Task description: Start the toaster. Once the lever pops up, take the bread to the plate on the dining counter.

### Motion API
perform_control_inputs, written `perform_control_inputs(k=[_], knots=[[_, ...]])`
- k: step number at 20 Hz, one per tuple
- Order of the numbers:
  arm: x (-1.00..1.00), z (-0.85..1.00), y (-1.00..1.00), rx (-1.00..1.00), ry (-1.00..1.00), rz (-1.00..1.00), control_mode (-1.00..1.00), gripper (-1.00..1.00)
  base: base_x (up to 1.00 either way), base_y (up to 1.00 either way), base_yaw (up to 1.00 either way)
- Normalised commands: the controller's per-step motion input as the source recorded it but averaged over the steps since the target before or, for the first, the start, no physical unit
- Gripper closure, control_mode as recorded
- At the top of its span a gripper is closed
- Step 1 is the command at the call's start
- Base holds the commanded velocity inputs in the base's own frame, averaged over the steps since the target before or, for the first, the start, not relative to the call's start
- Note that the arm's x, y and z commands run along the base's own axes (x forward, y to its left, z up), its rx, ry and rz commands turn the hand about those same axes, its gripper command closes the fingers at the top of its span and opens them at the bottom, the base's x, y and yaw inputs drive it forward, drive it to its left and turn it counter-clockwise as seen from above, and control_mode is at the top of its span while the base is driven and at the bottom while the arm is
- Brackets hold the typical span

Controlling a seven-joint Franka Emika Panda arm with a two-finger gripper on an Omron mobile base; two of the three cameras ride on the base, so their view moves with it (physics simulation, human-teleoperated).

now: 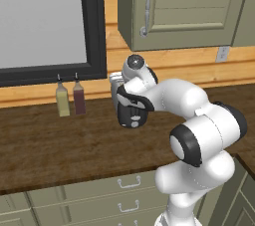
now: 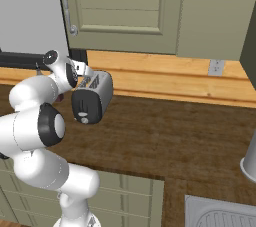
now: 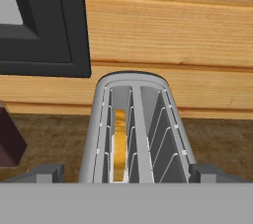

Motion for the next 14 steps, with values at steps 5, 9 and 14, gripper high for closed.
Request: perform_control_inputs(k=[5, 9, 14], knots=[[0.00, 0.00, 0.00, 0.00, 0.00, 0.00, -1.00, -1.00, 0.00, 0.00, 0.00], [0.00, 0.00, 0.00, 0.00, 0.00, 0.00, -1.00, -1.00, 0.00, 0.00, 0.00], [0.00, 0.00, 0.00, 0.00, 0.00, 0.00, -1.00, -1.00, 0.00, 0.00, 0.00]])
